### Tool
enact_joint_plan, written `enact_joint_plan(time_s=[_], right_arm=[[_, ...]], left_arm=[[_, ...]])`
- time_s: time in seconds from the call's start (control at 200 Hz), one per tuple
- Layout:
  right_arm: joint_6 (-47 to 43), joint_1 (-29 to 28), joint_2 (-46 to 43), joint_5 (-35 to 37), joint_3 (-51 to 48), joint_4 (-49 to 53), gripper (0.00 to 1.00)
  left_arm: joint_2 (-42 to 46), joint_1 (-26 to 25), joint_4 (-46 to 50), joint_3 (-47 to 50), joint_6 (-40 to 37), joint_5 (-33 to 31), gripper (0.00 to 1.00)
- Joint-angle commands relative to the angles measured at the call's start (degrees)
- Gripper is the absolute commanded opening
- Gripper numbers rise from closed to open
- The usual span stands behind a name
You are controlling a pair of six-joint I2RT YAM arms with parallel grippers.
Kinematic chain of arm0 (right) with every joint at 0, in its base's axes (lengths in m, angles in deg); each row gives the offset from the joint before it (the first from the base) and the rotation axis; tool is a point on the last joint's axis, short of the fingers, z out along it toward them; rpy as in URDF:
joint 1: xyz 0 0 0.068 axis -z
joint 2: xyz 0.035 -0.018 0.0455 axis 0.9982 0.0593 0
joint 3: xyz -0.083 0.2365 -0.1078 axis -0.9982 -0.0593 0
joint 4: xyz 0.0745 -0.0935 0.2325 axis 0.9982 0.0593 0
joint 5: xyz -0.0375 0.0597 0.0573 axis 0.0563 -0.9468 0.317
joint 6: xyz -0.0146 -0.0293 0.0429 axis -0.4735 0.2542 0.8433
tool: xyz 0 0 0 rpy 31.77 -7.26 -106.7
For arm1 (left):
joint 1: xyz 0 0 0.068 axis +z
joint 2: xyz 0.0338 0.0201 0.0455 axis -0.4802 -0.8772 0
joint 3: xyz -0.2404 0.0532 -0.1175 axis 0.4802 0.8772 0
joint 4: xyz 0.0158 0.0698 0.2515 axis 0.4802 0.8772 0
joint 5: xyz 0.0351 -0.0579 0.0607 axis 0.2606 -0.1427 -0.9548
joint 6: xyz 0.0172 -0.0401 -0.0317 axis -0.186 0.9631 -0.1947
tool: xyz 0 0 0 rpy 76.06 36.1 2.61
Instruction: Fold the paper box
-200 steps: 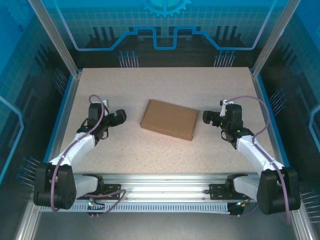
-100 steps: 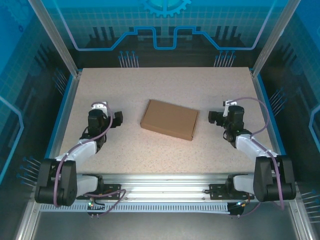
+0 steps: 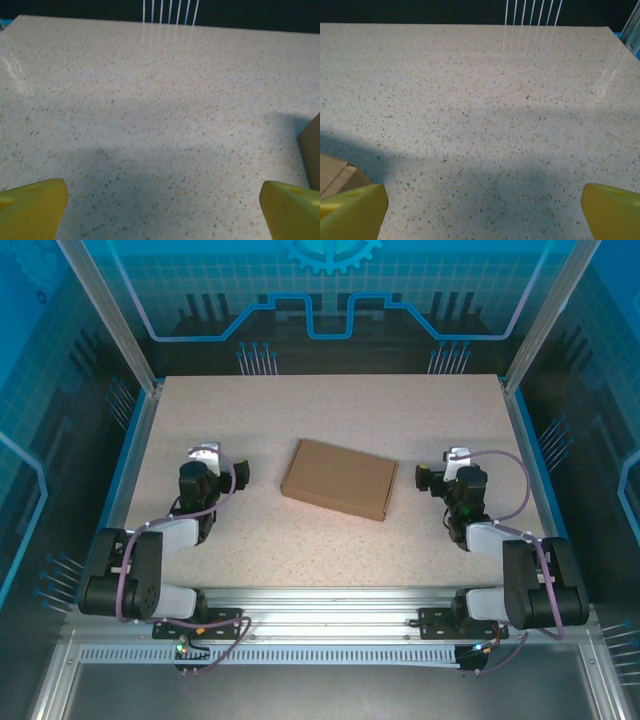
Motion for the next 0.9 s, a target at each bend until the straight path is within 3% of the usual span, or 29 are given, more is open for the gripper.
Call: enact_joint_plan(time_s=[0.0, 0.31, 0.615, 0.896], right_arm=[[-1.0, 0.4, 2.5, -2.0, -1.6, -10.6, 1.00], [-2.5, -1.7, 8.3, 0.4, -0.7, -13.8, 1.00], [-3.2, -2.1, 11.7, 0.1, 0.0, -15.8, 1.00], [-3.4, -2.2, 11.7, -0.9, 2.2, -11.6, 1.00]], left_arm=[[-2.2, 0.6, -8.1, 2.0, -0.3, 2.1, 0.99], [-9.0, 0.7, -16.5, 3.1, -0.6, 2.6, 0.99], [-8.9, 1.2, -11.4, 0.5, -0.6, 4.0, 0.99], [-8.9, 1.4, -10.6, 0.2, -0.4, 4.6, 0.99]])
